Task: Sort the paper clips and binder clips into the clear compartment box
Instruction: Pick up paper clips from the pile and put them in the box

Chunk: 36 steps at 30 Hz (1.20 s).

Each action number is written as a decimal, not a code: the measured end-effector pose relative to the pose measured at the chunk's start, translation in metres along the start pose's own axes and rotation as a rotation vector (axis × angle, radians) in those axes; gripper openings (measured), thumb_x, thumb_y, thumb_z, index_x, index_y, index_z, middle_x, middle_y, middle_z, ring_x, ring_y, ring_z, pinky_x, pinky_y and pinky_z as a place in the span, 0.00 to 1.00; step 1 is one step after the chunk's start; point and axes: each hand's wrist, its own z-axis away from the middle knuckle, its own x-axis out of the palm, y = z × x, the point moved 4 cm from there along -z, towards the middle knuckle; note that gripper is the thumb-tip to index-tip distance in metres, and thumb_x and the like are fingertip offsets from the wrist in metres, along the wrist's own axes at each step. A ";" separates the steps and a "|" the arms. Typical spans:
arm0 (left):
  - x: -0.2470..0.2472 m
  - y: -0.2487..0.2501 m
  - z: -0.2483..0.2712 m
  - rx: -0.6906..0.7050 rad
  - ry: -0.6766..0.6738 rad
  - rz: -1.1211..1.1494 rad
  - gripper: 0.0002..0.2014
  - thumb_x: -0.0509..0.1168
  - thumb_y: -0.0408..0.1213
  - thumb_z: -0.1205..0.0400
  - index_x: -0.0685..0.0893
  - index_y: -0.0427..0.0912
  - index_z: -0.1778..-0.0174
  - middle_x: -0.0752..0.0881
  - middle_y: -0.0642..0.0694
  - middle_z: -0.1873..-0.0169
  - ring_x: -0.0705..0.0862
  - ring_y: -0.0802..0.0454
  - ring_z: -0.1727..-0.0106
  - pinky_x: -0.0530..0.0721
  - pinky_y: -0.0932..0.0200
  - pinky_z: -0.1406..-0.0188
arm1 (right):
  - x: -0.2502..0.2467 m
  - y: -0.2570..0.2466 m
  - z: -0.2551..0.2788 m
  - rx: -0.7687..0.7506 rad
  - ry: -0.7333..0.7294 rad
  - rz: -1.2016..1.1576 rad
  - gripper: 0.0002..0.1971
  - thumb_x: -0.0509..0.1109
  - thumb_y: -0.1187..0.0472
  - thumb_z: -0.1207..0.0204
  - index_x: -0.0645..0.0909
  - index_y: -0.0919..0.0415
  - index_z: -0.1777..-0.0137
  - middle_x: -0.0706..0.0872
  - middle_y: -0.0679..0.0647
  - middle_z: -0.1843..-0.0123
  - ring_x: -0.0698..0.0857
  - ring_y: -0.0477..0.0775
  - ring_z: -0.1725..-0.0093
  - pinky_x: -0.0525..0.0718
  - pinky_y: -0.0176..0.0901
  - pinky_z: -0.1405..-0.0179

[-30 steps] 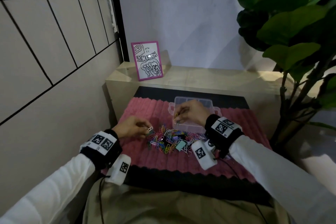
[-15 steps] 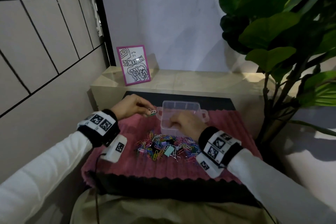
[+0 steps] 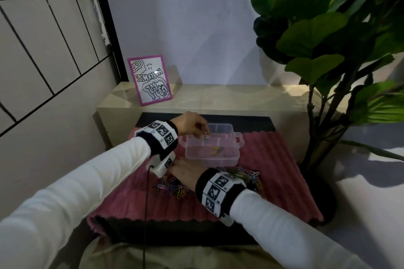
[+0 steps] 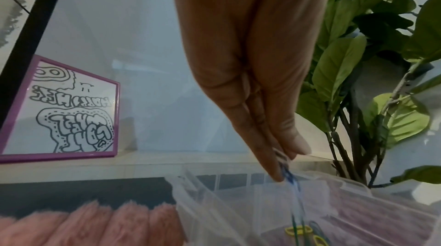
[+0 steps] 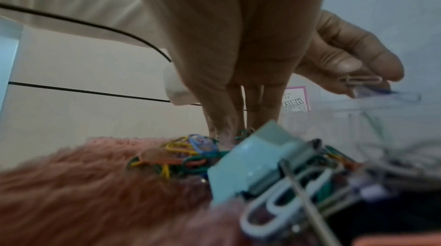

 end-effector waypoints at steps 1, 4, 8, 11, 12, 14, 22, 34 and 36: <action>0.003 -0.002 0.000 0.001 -0.028 0.025 0.11 0.70 0.27 0.26 0.87 0.37 0.48 0.89 0.41 0.52 0.86 0.54 0.54 0.84 0.70 0.54 | -0.004 0.000 0.001 -0.001 0.039 0.005 0.16 0.58 0.75 0.23 0.77 0.69 0.37 0.81 0.67 0.41 0.80 0.66 0.41 0.80 0.54 0.50; 0.005 -0.005 0.007 0.019 -0.054 0.076 0.13 0.65 0.23 0.24 0.86 0.36 0.45 0.89 0.41 0.48 0.87 0.55 0.52 0.86 0.62 0.48 | -0.015 -0.003 0.007 -0.018 0.146 0.026 0.11 0.59 0.74 0.23 0.80 0.70 0.44 0.84 0.66 0.48 0.83 0.65 0.46 0.76 0.49 0.61; -0.011 -0.009 0.030 0.047 0.039 0.174 0.16 0.60 0.20 0.22 0.84 0.36 0.42 0.87 0.46 0.49 0.86 0.68 0.56 0.84 0.74 0.55 | -0.028 -0.001 0.018 -0.026 0.271 -0.138 0.06 0.62 0.71 0.24 0.80 0.69 0.53 0.84 0.64 0.52 0.83 0.64 0.50 0.74 0.50 0.63; -0.024 -0.025 0.060 0.033 0.140 0.235 0.16 0.60 0.21 0.21 0.84 0.43 0.45 0.88 0.47 0.51 0.86 0.69 0.56 0.85 0.71 0.51 | -0.032 0.017 0.027 0.085 0.359 -0.424 0.04 0.68 0.70 0.27 0.83 0.67 0.55 0.88 0.62 0.55 0.85 0.60 0.53 0.81 0.50 0.54; -0.025 -0.032 0.072 0.015 0.157 0.236 0.16 0.60 0.22 0.20 0.84 0.48 0.48 0.89 0.47 0.53 0.87 0.69 0.58 0.85 0.71 0.53 | -0.033 0.025 0.031 0.132 0.380 -0.541 0.03 0.70 0.69 0.28 0.84 0.67 0.56 0.89 0.62 0.56 0.86 0.57 0.55 0.81 0.47 0.52; -0.019 -0.049 0.099 -0.043 0.160 0.238 0.17 0.62 0.24 0.20 0.83 0.54 0.53 0.89 0.48 0.56 0.87 0.68 0.62 0.84 0.74 0.58 | -0.035 0.039 0.039 0.210 0.413 -0.781 0.04 0.72 0.71 0.30 0.84 0.71 0.56 0.89 0.63 0.58 0.86 0.48 0.62 0.83 0.41 0.56; 0.030 -0.088 0.154 -0.214 0.062 0.103 0.10 0.68 0.31 0.23 0.86 0.46 0.49 0.86 0.59 0.61 0.83 0.77 0.65 0.77 0.81 0.61 | -0.063 0.098 0.042 0.360 0.503 -0.836 0.08 0.71 0.78 0.31 0.86 0.71 0.54 0.89 0.65 0.57 0.83 0.44 0.69 0.83 0.23 0.68; 0.047 -0.053 0.095 -0.118 -0.009 -0.203 0.16 0.68 0.34 0.24 0.81 0.41 0.40 0.83 0.46 0.42 0.80 0.53 0.45 0.73 0.65 0.46 | -0.062 0.107 0.045 0.368 0.356 -0.384 0.16 0.62 0.76 0.27 0.87 0.62 0.47 0.89 0.59 0.46 0.88 0.56 0.49 0.84 0.50 0.40; 0.051 -0.050 0.090 -0.096 -0.016 -0.208 0.14 0.69 0.34 0.24 0.82 0.39 0.43 0.84 0.43 0.45 0.78 0.56 0.50 0.71 0.70 0.53 | -0.063 0.107 0.050 0.370 0.411 -0.380 0.14 0.61 0.74 0.25 0.87 0.62 0.49 0.90 0.60 0.48 0.88 0.58 0.50 0.84 0.54 0.42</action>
